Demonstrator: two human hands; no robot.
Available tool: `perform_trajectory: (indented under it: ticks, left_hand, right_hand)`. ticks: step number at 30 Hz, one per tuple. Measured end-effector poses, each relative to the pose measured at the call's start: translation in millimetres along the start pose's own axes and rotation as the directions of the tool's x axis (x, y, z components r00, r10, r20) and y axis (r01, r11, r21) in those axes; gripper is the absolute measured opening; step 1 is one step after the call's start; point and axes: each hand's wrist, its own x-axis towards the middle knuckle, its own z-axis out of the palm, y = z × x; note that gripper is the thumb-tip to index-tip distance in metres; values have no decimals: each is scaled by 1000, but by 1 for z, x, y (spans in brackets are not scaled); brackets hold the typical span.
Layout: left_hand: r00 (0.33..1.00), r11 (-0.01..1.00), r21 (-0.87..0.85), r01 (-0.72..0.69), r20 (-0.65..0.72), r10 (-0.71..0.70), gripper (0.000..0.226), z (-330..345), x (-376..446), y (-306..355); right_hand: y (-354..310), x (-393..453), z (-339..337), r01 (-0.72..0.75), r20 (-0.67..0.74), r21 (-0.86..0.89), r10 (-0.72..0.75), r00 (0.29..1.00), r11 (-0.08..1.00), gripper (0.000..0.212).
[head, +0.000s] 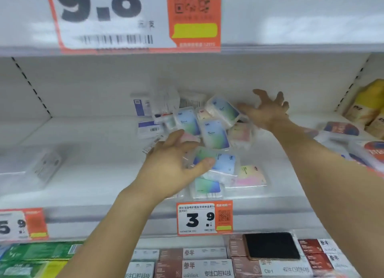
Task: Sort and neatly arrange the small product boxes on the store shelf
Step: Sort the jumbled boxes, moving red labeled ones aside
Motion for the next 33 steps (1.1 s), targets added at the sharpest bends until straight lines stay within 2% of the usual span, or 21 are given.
perform_trajectory:
  ticks: [2,6,8,11,14,17,20,22,24,26,28,30,33]
  left_hand:
    - [999,999,-27,-20,-28,19,58,2,-2,-3]
    - [1000,999,-39,6,-2,-6,56,0,2,-3]
    - [1000,999,-44,11,-8,-11,59,-1,3,-2]
    - [1000,998,-49,31,4,-31,70,-1,4,-2]
    - [999,997,-64,36,-3,-37,65,-3,4,1]
    - [999,996,-69,48,-5,-48,63,-5,6,2]
    - [999,999,-28,30,-27,-31,85,-6,9,1]
    - [993,996,-89,4,-120,-15,96,-9,10,4]
    - [984,944,-327,-38,-176,-21,95,-16,7,12]
    - [984,823,-557,-116,-178,19,93,-23,5,16]
    - [986,706,-691,-154,-152,66,89,-27,2,12]
    - [988,692,-705,-154,-118,100,75,-34,0,8]
    - [989,746,-650,-144,-123,84,45,-42,-3,2]
  right_hand:
    - [5,15,2,-14,1,-55,14,1000,998,72]
    - [11,19,-1,63,-15,-108,-65,998,992,53]
    - [14,16,-7,82,3,-103,-82,997,991,55]
    - [23,13,-14,65,-11,90,-65,998,994,54]
    - [32,4,-19,47,-42,300,-36,998,953,57]
    - [36,-13,-23,97,-163,402,-33,986,910,60]
    - [32,-41,-27,202,-266,554,-58,962,808,54]
    - [23,-65,-31,230,-217,664,-111,970,711,54]
    - [14,-87,-35,218,-88,756,-234,968,617,52]
    - [2,-108,-39,212,27,808,-395,918,549,50]
    - [-11,-124,-38,214,92,821,-492,865,530,50]
    - [-25,-135,-36,203,114,815,-493,863,543,48]
    - [-41,-139,-29,193,80,786,-407,910,587,45]
